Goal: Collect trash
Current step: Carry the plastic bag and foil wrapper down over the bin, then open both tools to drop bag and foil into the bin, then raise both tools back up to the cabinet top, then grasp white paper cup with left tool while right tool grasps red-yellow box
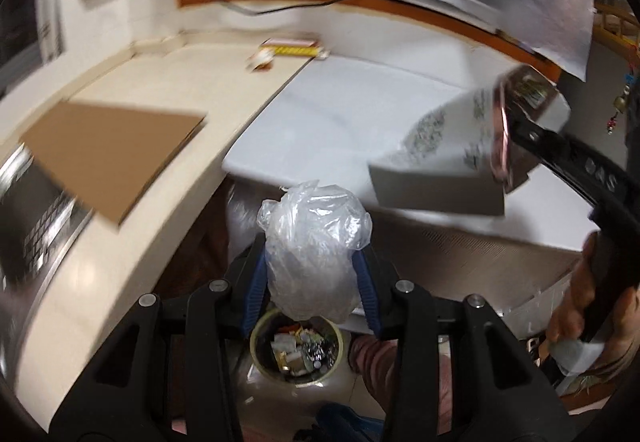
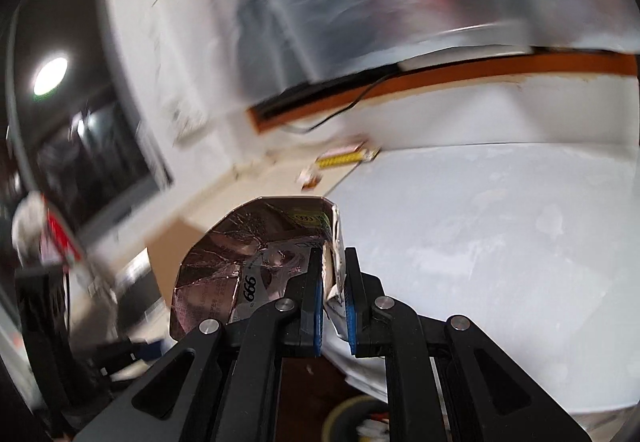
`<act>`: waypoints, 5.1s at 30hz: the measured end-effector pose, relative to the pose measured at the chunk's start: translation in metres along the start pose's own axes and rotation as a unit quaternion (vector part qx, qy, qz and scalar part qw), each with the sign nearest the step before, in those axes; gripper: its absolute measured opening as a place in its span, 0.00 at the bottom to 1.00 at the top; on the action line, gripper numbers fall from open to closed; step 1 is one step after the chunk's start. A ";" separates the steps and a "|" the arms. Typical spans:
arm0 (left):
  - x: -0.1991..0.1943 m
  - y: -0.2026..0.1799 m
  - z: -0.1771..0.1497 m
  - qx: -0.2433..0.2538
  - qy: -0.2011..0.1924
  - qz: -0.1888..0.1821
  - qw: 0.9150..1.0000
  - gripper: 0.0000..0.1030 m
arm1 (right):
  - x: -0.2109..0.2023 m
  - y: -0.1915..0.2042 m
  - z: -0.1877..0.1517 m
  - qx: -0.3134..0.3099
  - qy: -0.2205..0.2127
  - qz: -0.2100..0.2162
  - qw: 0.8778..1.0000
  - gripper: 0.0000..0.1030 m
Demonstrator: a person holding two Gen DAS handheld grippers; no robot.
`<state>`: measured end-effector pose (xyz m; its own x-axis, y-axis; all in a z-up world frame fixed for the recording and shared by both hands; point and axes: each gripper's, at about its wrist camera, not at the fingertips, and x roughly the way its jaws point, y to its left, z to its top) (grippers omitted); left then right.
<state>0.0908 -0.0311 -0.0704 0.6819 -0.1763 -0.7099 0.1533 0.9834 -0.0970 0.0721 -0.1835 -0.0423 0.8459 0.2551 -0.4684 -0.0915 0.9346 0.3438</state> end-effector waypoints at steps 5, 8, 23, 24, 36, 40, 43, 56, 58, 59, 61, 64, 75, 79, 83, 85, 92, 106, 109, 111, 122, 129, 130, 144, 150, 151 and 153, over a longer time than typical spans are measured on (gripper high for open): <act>0.015 0.029 -0.043 -0.043 0.027 0.015 0.999 0.37 | 0.000 0.025 -0.051 -0.096 0.021 -0.009 0.995 0.08; 0.031 0.038 -0.066 -0.053 0.048 0.022 0.997 0.37 | -0.003 0.043 -0.080 -0.168 0.006 -0.017 0.986 0.08; 0.090 0.058 -0.128 -0.082 0.122 0.019 0.989 0.37 | 0.052 0.068 -0.206 -0.302 0.104 -0.003 0.948 0.08; 0.096 0.059 -0.129 -0.084 0.127 0.018 0.988 0.37 | 0.055 0.068 -0.211 -0.303 0.109 -0.004 0.947 0.08; 0.165 0.061 -0.155 -0.072 0.180 0.009 0.981 0.37 | 0.121 0.048 -0.262 -0.315 0.184 -0.013 0.931 0.08; 0.181 0.062 -0.160 -0.067 0.190 0.007 0.980 0.37 | 0.145 0.041 -0.273 -0.310 0.209 -0.010 0.928 0.08; 0.195 0.070 -0.163 -0.078 0.199 -0.002 0.977 0.37 | 0.165 0.038 -0.273 -0.304 0.231 -0.007 0.924 0.08; 0.233 0.086 -0.166 -0.094 0.226 -0.016 0.969 0.38 | 0.224 0.012 -0.285 -0.262 0.288 -0.006 0.921 0.12; 0.237 0.084 -0.165 -0.091 0.231 -0.016 0.969 0.41 | 0.229 0.012 -0.287 -0.260 0.292 0.001 0.920 0.18; 0.238 0.082 -0.164 -0.087 0.234 -0.015 0.968 0.46 | 0.232 0.011 -0.287 -0.260 0.294 0.002 0.920 0.21; 0.238 0.081 -0.162 -0.080 0.235 -0.003 0.969 0.47 | 0.236 0.009 -0.286 -0.262 0.293 -0.005 0.919 0.24; 0.235 0.083 -0.158 -0.078 0.231 0.007 0.970 0.58 | 0.243 0.003 -0.284 -0.256 0.300 -0.010 0.919 0.32; 0.204 0.087 -0.147 -0.078 0.210 0.009 0.975 0.81 | 0.217 -0.001 -0.267 -0.237 0.294 -0.014 0.926 0.39; 0.189 0.080 -0.145 -0.069 0.199 0.012 0.977 0.81 | 0.199 0.009 -0.262 -0.241 0.290 -0.012 0.926 0.39; 0.164 0.072 -0.143 -0.066 0.187 0.015 0.980 0.81 | 0.174 0.019 -0.250 -0.236 0.286 -0.008 0.929 0.39; 0.153 0.066 -0.143 -0.064 0.178 0.014 0.982 0.81 | 0.169 0.023 -0.249 -0.239 0.283 -0.008 0.929 0.39; 0.096 0.052 -0.131 -0.054 0.134 0.012 0.989 0.81 | 0.126 0.038 -0.228 -0.243 0.261 -0.006 0.934 0.39; -0.010 0.041 -0.076 -0.025 0.039 0.023 0.999 0.81 | 0.053 0.074 -0.140 -0.245 0.177 0.016 0.953 0.44; -0.030 0.044 -0.056 -0.027 0.020 0.019 0.999 0.81 | 0.045 0.080 -0.110 -0.230 0.168 0.029 0.958 0.47; -0.041 0.047 -0.040 -0.027 0.006 0.018 0.999 0.81 | 0.041 0.087 -0.091 -0.231 0.161 0.035 0.959 0.47; -0.057 0.049 0.071 0.027 -0.047 0.037 0.998 0.81 | 0.068 0.100 0.041 -0.248 0.127 0.042 0.960 0.61; -0.001 0.054 0.150 0.039 -0.033 0.044 0.998 0.81 | 0.163 0.070 0.128 -0.242 0.129 0.013 0.962 0.67; 0.014 0.056 0.160 0.037 -0.027 0.041 0.998 0.81 | 0.183 0.063 0.139 -0.242 0.132 0.006 0.961 0.67; 0.235 0.097 0.258 -0.030 0.048 0.020 0.998 0.81 | 0.402 -0.030 0.177 -0.215 0.182 -0.031 0.959 0.60; 0.290 0.097 0.271 -0.045 0.067 0.013 0.997 0.81 | 0.435 -0.053 0.180 -0.211 0.174 -0.027 0.961 0.60; 0.297 0.097 0.274 -0.046 0.068 0.015 0.997 0.81 | 0.441 -0.056 0.181 -0.212 0.176 -0.023 0.961 0.59; 0.309 0.098 0.279 -0.048 0.069 0.015 0.996 0.81 | 0.451 -0.061 0.183 -0.216 0.179 -0.020 0.960 0.55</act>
<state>0.5162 -0.0017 -0.1049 0.5788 -0.1450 -0.8025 0.0603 0.9890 -0.1352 0.5560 -0.1712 -0.1255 0.6260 0.2125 -0.7503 -0.3371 0.9414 -0.0147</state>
